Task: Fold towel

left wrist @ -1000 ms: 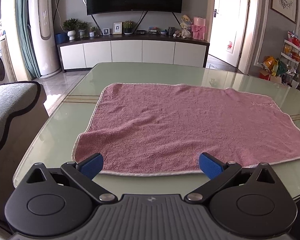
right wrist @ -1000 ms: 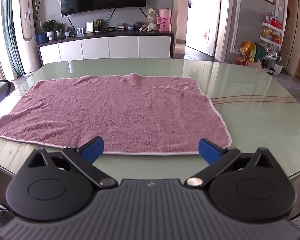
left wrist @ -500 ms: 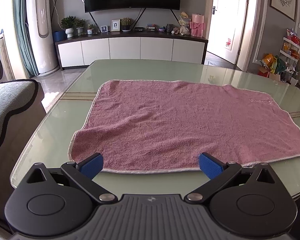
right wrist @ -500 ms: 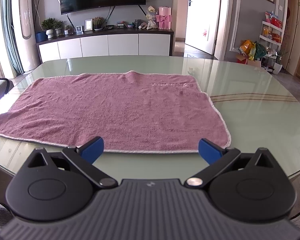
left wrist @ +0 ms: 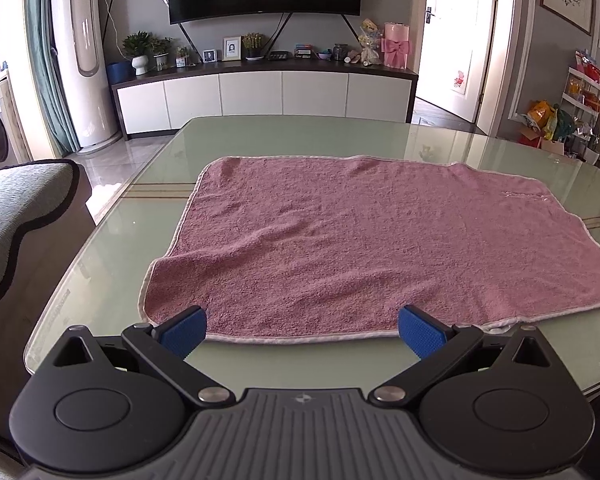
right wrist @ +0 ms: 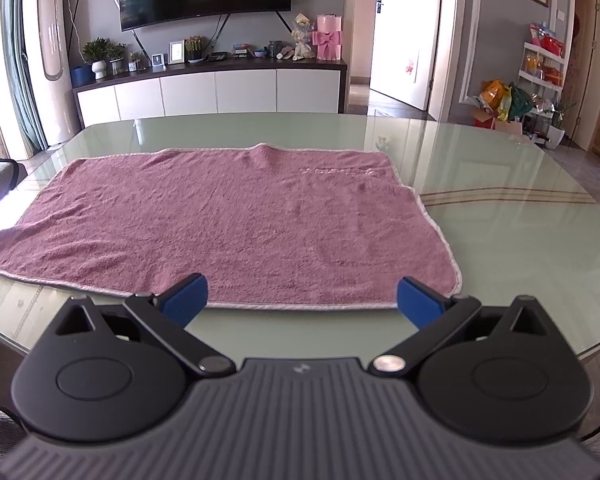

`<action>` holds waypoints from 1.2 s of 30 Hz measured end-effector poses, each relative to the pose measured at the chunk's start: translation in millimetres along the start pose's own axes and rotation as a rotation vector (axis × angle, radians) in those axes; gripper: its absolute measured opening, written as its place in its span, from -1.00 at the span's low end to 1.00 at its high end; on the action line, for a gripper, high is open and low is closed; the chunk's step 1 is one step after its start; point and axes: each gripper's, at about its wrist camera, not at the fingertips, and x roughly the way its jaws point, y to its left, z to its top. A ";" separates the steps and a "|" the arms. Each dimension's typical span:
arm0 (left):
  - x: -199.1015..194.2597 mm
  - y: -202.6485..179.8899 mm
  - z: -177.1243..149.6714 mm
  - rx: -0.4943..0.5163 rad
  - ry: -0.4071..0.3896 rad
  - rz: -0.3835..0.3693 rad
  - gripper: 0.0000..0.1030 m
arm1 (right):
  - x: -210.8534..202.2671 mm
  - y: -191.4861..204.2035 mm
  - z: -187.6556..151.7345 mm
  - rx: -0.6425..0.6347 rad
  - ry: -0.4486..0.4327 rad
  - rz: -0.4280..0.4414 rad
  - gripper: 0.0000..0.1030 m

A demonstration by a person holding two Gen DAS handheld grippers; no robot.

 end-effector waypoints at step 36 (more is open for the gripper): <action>36.1 6.6 -1.1 -0.009 0.080 0.040 0.99 | 21.6 -36.2 24.0 -0.016 0.087 0.011 1.00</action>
